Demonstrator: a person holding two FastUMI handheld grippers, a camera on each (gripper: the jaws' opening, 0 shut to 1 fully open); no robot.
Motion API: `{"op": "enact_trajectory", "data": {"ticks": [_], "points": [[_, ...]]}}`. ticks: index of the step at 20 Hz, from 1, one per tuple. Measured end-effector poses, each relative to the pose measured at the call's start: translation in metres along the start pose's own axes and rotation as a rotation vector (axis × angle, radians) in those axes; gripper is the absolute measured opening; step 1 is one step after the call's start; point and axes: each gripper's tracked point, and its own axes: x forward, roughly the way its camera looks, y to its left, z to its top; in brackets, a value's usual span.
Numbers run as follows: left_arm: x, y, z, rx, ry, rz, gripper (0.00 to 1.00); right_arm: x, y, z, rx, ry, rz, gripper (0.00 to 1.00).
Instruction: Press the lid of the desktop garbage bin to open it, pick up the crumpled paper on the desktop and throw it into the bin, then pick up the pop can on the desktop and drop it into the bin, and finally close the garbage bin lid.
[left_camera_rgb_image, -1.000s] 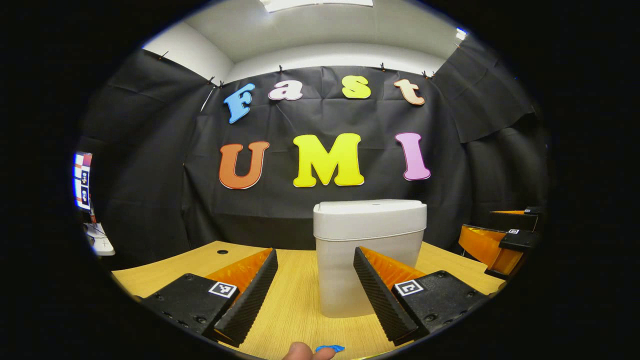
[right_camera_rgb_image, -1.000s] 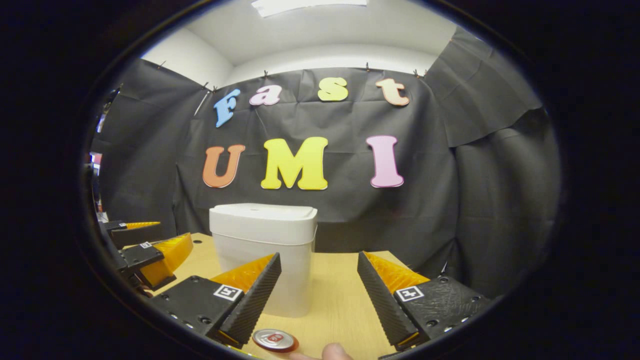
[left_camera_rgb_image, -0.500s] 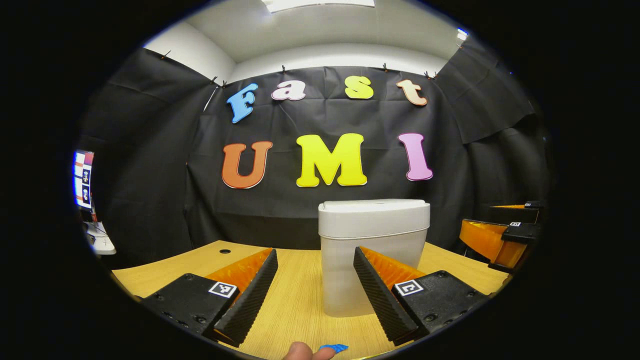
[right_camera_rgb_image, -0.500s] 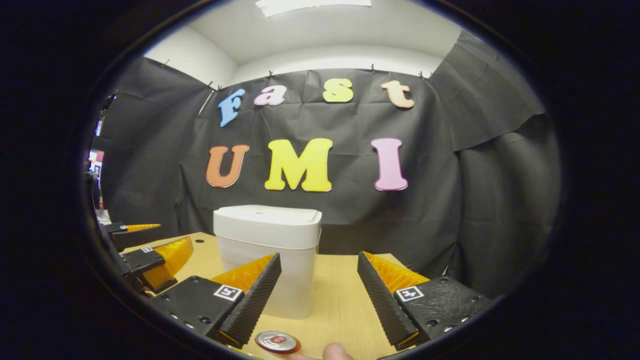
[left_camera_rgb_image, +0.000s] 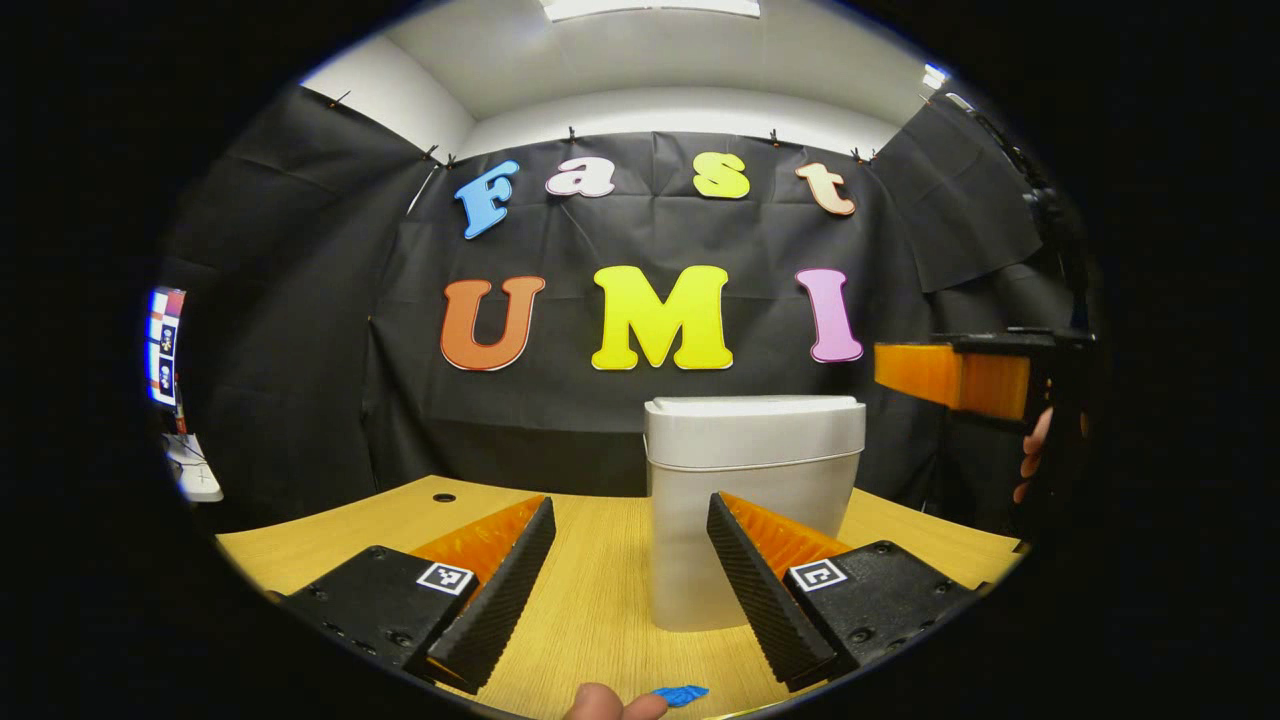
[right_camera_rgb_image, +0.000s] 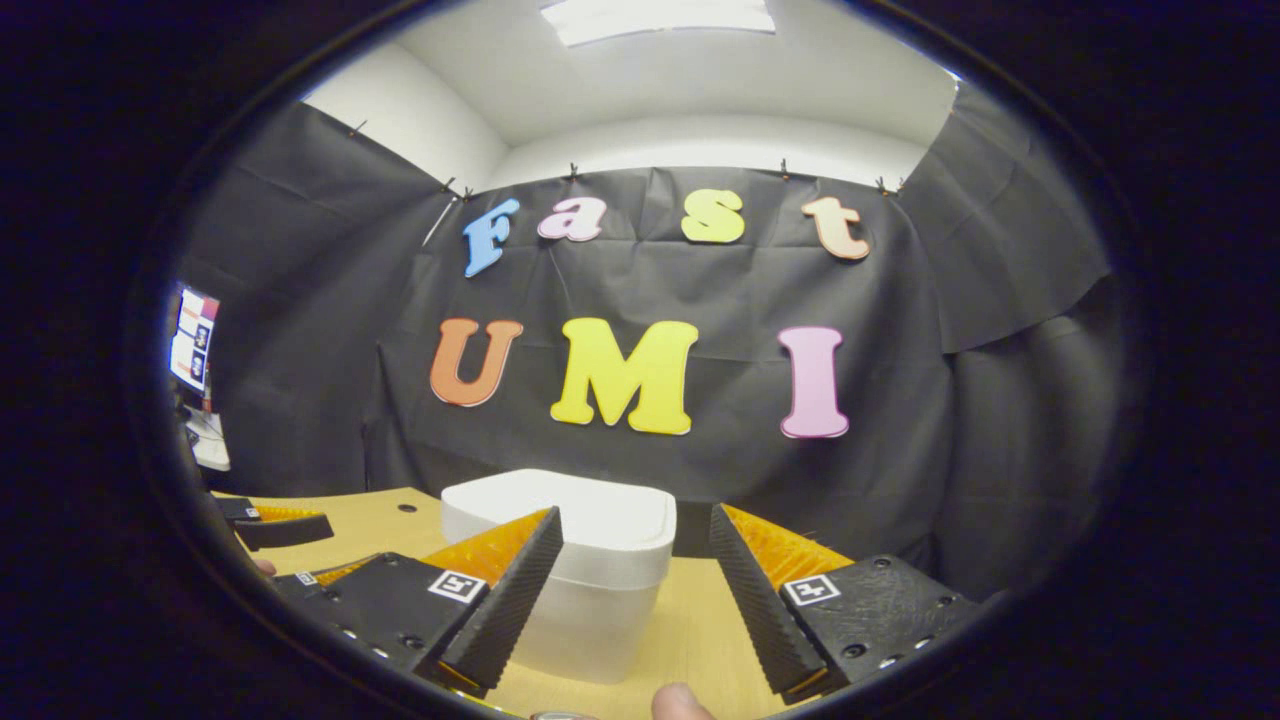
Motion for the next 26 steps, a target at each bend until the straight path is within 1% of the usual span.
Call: {"op": "enact_trajectory", "data": {"ticks": [1, 2, 3, 6, 8, 9, 10, 11, 12, 13, 14, 15, 16, 17, 18, 21, 26], "points": [[0.000, 0.002, -0.001, -0.002, 0.003, 0.000, 0.98, 0.008, 0.006, 0.000, 0.001, 0.012, 0.021, 0.92], [0.000, 0.004, -0.002, -0.002, 0.004, -0.001, 0.98, 0.017, 0.009, 0.001, 0.009, 0.024, 0.024, 0.92], [0.000, 0.006, -0.004, 0.000, 0.005, -0.002, 0.98, 0.027, 0.010, -0.001, 0.017, 0.040, 0.032, 0.84], [-0.001, 0.013, -0.003, 0.006, -0.001, -0.003, 0.98, 0.049, 0.022, -0.016, 0.071, 0.132, 0.056, 0.85], [-0.001, 0.016, -0.005, -0.002, 0.000, -0.006, 0.98, 0.059, 0.023, -0.021, 0.121, 0.186, 0.054, 0.63], [-0.002, 0.017, -0.004, -0.003, 0.001, -0.008, 0.98, 0.063, 0.024, -0.022, 0.140, 0.205, 0.053, 0.55], [-0.002, 0.019, -0.005, -0.002, 0.000, -0.008, 0.98, 0.066, 0.025, -0.022, 0.153, 0.216, 0.046, 0.38], [-0.003, 0.021, -0.004, 0.001, 0.001, -0.007, 0.98, 0.069, 0.024, -0.020, 0.159, 0.221, 0.042, 0.34], [-0.002, 0.023, -0.006, 0.003, 0.000, -0.005, 0.99, 0.072, 0.030, -0.020, 0.164, 0.224, 0.057, 0.19], [-0.001, 0.024, -0.005, 0.002, 0.000, -0.005, 0.98, 0.074, 0.033, -0.022, 0.157, 0.237, 0.057, 0.15], [-0.003, 0.026, -0.007, -0.002, 0.002, -0.004, 0.99, 0.075, 0.033, -0.024, 0.152, 0.247, 0.054, 0.17], [-0.003, 0.026, -0.008, -0.006, 0.006, -0.007, 0.99, 0.080, 0.034, -0.023, 0.146, 0.255, 0.051, 0.14], [-0.004, 0.025, -0.010, -0.007, 0.007, -0.010, 0.98, 0.075, 0.037, -0.023, 0.146, 0.256, 0.058, 0.08], [-0.004, 0.025, -0.010, -0.004, 0.009, -0.011, 0.98, 0.082, 0.039, -0.028, 0.144, 0.260, 0.063, 0.02], [-0.005, 0.025, -0.010, 0.001, 0.007, -0.013, 0.98, 0.083, 0.039, -0.031, 0.144, 0.263, 0.065, 0.00], [-0.005, 0.024, -0.009, 0.009, 0.004, -0.016, 0.98, 0.086, 0.034, -0.031, 0.146, 0.265, 0.052, 0.00], [-0.004, 0.025, -0.011, 0.013, 0.010, -0.020, 0.99, 0.088, 0.031, -0.034, 0.157, 0.269, 0.060, 0.00]]}}
